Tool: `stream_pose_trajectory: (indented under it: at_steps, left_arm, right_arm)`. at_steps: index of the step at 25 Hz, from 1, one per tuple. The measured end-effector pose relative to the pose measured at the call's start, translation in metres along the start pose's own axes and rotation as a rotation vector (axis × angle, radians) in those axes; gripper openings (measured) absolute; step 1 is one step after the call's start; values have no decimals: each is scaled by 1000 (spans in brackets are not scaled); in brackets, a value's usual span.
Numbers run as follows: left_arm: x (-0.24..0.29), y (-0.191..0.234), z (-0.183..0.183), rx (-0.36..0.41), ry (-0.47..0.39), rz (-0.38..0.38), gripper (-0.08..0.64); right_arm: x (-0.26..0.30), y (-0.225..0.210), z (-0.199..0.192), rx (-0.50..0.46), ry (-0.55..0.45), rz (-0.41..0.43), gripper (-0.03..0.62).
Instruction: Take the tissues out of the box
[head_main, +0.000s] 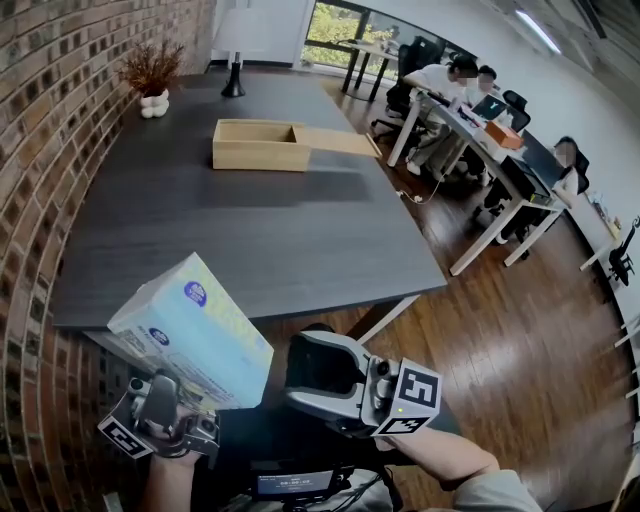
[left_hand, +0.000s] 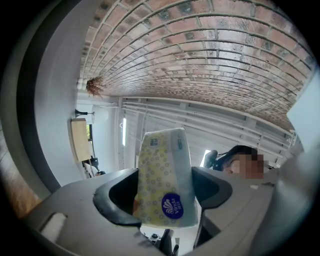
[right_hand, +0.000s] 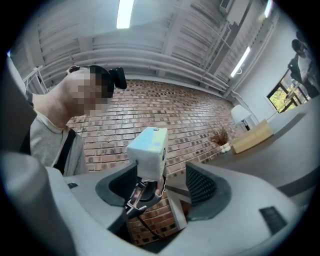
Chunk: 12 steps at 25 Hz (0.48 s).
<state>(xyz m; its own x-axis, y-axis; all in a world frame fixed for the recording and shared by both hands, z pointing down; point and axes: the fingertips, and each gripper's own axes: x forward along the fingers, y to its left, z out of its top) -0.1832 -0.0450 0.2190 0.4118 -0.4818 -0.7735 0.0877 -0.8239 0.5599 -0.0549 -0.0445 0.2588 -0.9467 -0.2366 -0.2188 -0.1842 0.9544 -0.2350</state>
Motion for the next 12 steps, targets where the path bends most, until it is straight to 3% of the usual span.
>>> stream_pose_trajectory:
  at_steps: [12]
  left_arm:
    - [2,2,-2,1,10,0,333]
  right_arm:
    - [2,1,-2,-24,15,5,318]
